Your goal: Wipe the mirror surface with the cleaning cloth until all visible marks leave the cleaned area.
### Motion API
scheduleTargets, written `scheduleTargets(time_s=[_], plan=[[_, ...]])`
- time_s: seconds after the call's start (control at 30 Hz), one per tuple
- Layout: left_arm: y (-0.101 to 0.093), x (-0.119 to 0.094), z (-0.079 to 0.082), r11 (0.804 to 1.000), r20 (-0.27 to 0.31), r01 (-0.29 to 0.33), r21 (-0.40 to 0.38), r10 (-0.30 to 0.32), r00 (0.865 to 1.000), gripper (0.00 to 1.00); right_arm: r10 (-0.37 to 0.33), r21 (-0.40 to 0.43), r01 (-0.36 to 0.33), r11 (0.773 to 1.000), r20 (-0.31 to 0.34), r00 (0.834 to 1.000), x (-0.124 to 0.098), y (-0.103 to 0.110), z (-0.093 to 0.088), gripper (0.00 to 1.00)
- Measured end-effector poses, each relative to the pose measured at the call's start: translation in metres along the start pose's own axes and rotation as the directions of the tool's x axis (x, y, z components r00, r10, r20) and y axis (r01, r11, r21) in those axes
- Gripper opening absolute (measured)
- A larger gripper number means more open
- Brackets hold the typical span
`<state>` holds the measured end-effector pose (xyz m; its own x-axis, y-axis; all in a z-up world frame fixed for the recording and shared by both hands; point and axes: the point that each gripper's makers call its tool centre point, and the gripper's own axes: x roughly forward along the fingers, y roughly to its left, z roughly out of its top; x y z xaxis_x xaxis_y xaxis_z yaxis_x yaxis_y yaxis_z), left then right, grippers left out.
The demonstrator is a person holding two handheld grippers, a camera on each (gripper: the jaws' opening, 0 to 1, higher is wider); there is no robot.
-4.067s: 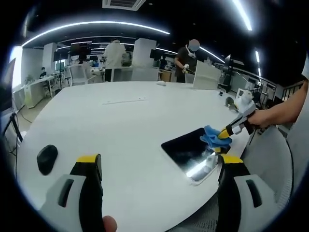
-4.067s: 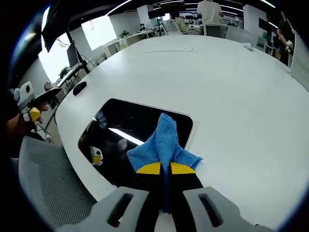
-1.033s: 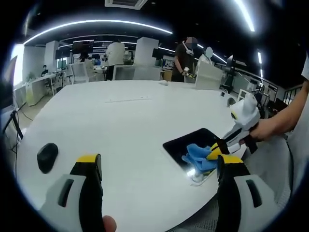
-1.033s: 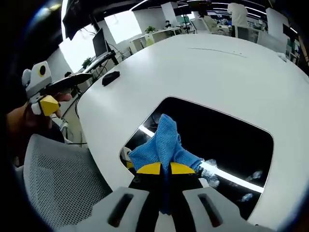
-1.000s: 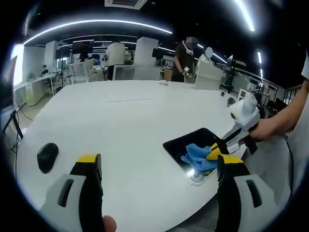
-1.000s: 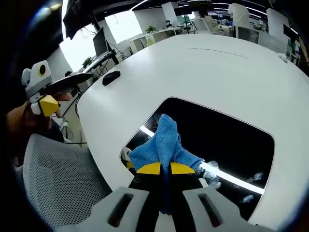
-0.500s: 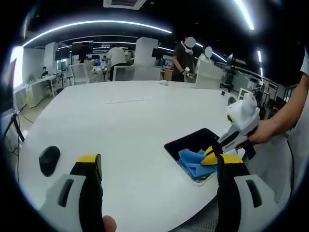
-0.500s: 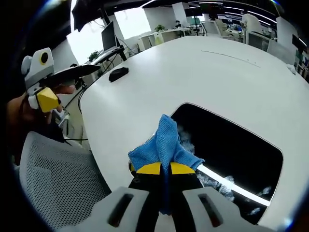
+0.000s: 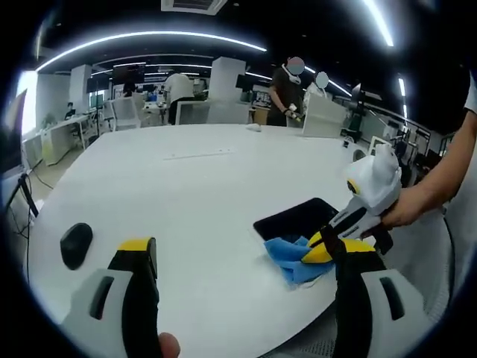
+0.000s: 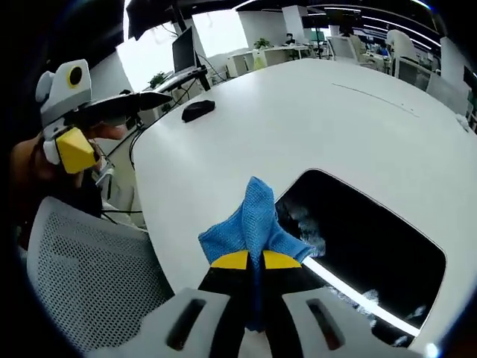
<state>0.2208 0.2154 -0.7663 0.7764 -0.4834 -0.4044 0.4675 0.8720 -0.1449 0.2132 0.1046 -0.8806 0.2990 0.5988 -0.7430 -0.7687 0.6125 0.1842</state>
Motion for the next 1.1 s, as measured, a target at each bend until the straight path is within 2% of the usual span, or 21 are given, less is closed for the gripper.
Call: scheduleTargets(time_s=[0.1, 0.13, 0.2, 0.27, 0.43, 0.7, 0.87, 0.97, 1.1], plan=[[0.002, 0.000, -0.003, 1.000, -0.004, -0.002, 0.000, 0.002, 1.000, 0.99, -0.029, -0.119, 0.031, 0.992, 0.016, 0.999, 0.000, 0.001, 0.000, 0.00], [0.002, 0.000, -0.003, 1.000, -0.003, -0.003, -0.001, 0.003, 1.000, 0.99, -0.039, -0.123, 0.041, 0.992, 0.020, 0.999, -0.001, 0.003, -0.001, 0.00], [-0.001, -0.001, -0.003, 1.000, -0.002, -0.004, -0.003, 0.004, 1.000, 0.99, -0.043, -0.089, 0.044, 0.995, 0.017, 0.999, -0.001, 0.002, 0.000, 0.00], [-0.003, -0.002, -0.003, 1.000, -0.003, -0.006, -0.005, 0.006, 1.000, 0.99, -0.036, -0.092, 0.037, 0.995, 0.012, 0.999, -0.001, 0.002, 0.000, 0.00], [-0.006, -0.003, -0.005, 1.000, -0.004, -0.008, -0.009, 0.008, 1.000, 0.99, 0.004, -0.032, -0.004, 0.999, -0.018, 1.000, -0.001, 0.000, 0.001, 0.00], [-0.004, -0.004, -0.001, 1.000, 0.005, -0.020, -0.010, 0.020, 1.000, 0.99, -0.028, -0.049, 0.026, 0.998, -0.029, 0.999, 0.004, -0.005, 0.003, 0.00], [-0.001, -0.003, -0.002, 1.000, 0.011, -0.021, -0.017, 0.021, 1.000, 0.99, -0.016, -0.044, 0.014, 0.999, -0.036, 0.999, 0.008, -0.012, 0.009, 0.00], [-0.004, -0.004, -0.006, 1.000, 0.003, -0.016, -0.019, 0.016, 1.000, 0.99, 0.021, -0.020, -0.022, 1.000, -0.059, 0.998, 0.012, -0.017, 0.012, 0.00], [0.000, -0.005, -0.010, 0.999, -0.002, -0.023, -0.029, 0.023, 1.000, 0.99, 0.015, 0.000, -0.015, 1.000, -0.058, 0.998, 0.018, -0.031, 0.019, 0.00]])
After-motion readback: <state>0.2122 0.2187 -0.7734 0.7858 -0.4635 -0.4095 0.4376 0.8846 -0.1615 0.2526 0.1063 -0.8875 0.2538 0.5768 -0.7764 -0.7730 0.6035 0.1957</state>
